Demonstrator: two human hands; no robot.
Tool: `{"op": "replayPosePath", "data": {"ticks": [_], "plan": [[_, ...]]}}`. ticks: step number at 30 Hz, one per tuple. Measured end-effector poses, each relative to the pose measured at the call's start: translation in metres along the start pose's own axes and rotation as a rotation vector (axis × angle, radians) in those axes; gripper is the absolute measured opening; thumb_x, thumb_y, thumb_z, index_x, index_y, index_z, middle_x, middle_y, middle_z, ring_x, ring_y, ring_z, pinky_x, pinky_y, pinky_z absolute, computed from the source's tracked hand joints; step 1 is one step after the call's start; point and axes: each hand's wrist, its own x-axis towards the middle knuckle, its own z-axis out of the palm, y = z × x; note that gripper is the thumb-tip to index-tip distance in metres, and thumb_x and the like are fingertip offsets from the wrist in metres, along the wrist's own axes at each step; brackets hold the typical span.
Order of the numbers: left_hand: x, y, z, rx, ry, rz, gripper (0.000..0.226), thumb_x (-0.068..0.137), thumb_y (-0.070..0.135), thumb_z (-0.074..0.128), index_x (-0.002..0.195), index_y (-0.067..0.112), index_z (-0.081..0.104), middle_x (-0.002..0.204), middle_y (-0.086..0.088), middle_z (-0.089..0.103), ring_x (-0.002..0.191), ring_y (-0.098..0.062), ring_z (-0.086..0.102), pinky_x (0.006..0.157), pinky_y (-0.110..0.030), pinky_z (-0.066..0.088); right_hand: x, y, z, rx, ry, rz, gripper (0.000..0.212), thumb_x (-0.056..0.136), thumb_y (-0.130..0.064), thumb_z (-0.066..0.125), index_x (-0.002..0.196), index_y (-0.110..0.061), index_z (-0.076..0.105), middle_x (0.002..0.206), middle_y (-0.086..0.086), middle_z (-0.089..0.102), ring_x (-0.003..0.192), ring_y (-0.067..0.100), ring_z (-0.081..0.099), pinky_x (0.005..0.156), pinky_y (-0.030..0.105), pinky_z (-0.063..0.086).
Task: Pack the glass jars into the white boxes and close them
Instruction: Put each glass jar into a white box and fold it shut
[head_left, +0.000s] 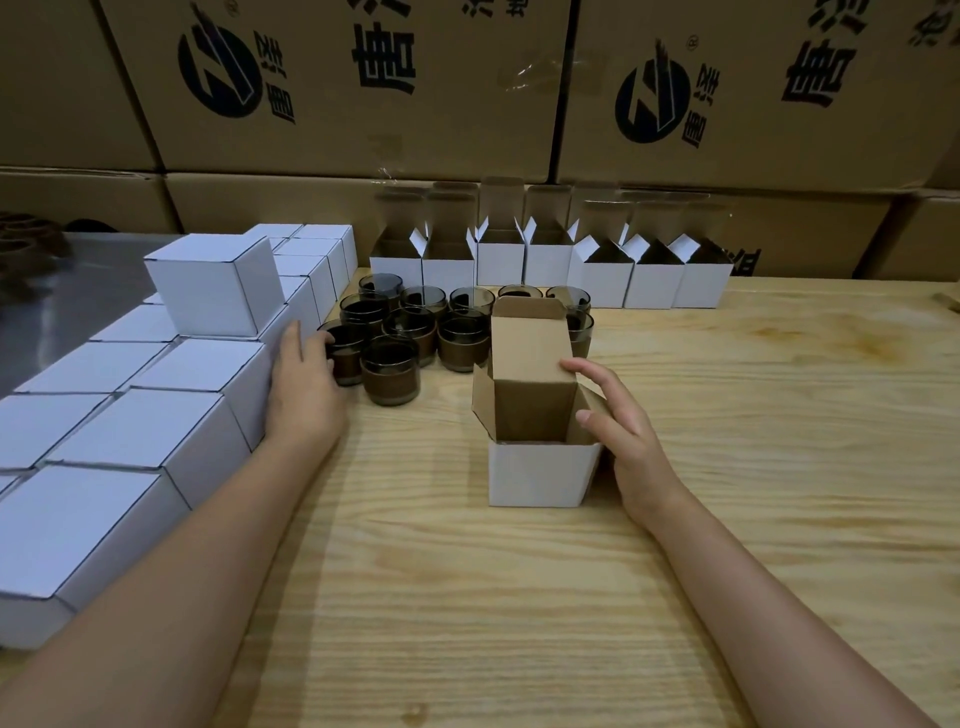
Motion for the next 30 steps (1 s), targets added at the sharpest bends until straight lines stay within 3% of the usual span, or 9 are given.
{"op": "replayPosePath", "data": {"ticks": [4, 6, 9, 14, 16, 19, 23, 27, 30], "plan": [[0.001, 0.005, -0.002, -0.069, 0.010, 0.017, 0.016, 0.100, 0.008, 0.042, 0.113, 0.005, 0.052, 0.135, -0.016, 0.046, 0.122, -0.030, 0.042, 0.099, -0.036, 0.035, 0.000, -0.001, 0.000, 0.001, -0.003, 0.003, 0.048, 0.077, -0.019, 0.048, 0.124, -0.027, 0.054, 0.124, -0.013, 0.056, 0.111, -0.006, 0.053, 0.083, 0.009, 0.043], [-0.001, 0.010, -0.007, -0.159, -0.006, -0.064, 0.010, 0.100, 0.011, 0.046, 0.106, 0.011, 0.054, 0.127, -0.013, 0.048, 0.106, -0.022, 0.046, 0.087, -0.029, 0.034, 0.000, -0.002, 0.001, 0.001, -0.004, 0.004, 0.048, 0.077, -0.019, 0.047, 0.123, -0.028, 0.055, 0.123, -0.014, 0.056, 0.112, -0.006, 0.053, 0.083, 0.008, 0.042], [-0.005, 0.017, -0.019, -0.245, 0.021, -0.111, 0.005, 0.098, 0.014, 0.051, 0.100, 0.016, 0.055, 0.126, -0.012, 0.047, 0.094, -0.015, 0.044, 0.085, -0.025, 0.032, -0.001, -0.003, 0.001, 0.002, -0.003, 0.005, 0.047, 0.077, -0.020, 0.047, 0.122, -0.029, 0.055, 0.124, -0.013, 0.055, 0.112, -0.004, 0.052, 0.085, 0.009, 0.042], [-0.014, 0.053, -0.050, -0.337, 0.141, 0.016, 0.005, 0.095, 0.013, 0.055, 0.093, 0.016, 0.057, 0.133, -0.014, 0.047, 0.126, -0.025, 0.043, 0.101, -0.027, 0.033, -0.001, -0.004, 0.001, -0.001, -0.001, 0.013, 0.047, 0.077, -0.022, 0.047, 0.123, -0.030, 0.054, 0.124, -0.014, 0.055, 0.112, -0.004, 0.052, 0.086, 0.011, 0.043], [-0.019, 0.075, -0.063, -0.349, 0.137, 0.106, 0.005, 0.094, 0.013, 0.056, 0.091, 0.017, 0.059, 0.120, -0.013, 0.056, 0.119, -0.027, 0.048, 0.098, -0.036, 0.038, -0.001, -0.004, 0.001, 0.001, -0.002, 0.010, 0.048, 0.077, -0.022, 0.047, 0.124, -0.028, 0.054, 0.125, -0.013, 0.054, 0.112, -0.004, 0.052, 0.086, 0.011, 0.043], [-0.031, 0.111, -0.080, -0.440, 0.045, 0.225, 0.008, 0.091, 0.015, 0.061, 0.085, 0.020, 0.061, 0.098, -0.003, 0.060, 0.098, -0.018, 0.054, 0.085, -0.032, 0.043, 0.000, -0.003, 0.001, 0.000, 0.003, 0.015, 0.046, 0.078, -0.023, 0.047, 0.123, -0.030, 0.054, 0.125, -0.015, 0.054, 0.113, -0.004, 0.052, 0.089, 0.014, 0.044], [-0.048, 0.148, -0.090, -0.547, -0.280, 0.265, 0.023, 0.087, 0.015, 0.068, 0.069, 0.028, 0.062, 0.078, 0.011, 0.060, 0.077, -0.006, 0.056, 0.069, -0.023, 0.041, 0.000, -0.002, 0.001, 0.014, -0.002, 0.019, 0.043, 0.079, -0.027, 0.048, 0.121, -0.033, 0.055, 0.126, -0.011, 0.055, 0.111, -0.003, 0.054, 0.083, 0.013, 0.045], [-0.062, 0.165, -0.078, -0.497, -0.552, 0.208, 0.020, 0.079, 0.015, 0.076, 0.064, 0.026, 0.070, 0.069, 0.014, 0.066, 0.085, -0.008, 0.061, 0.075, -0.026, 0.045, 0.001, -0.001, 0.001, 0.048, -0.001, 0.012, 0.039, 0.083, -0.025, 0.045, 0.120, -0.031, 0.057, 0.121, -0.007, 0.060, 0.105, -0.005, 0.058, 0.075, 0.008, 0.045], [-0.071, 0.168, -0.065, -0.425, -0.555, 0.151, 0.019, 0.074, 0.022, 0.081, 0.059, 0.026, 0.070, 0.083, 0.005, 0.067, 0.092, -0.015, 0.061, 0.064, -0.021, 0.043, 0.002, 0.001, 0.001, 0.091, 0.003, 0.017, 0.039, 0.085, -0.023, 0.043, 0.121, -0.026, 0.058, 0.120, -0.006, 0.063, 0.110, 0.006, 0.060, 0.080, 0.015, 0.047]]}}
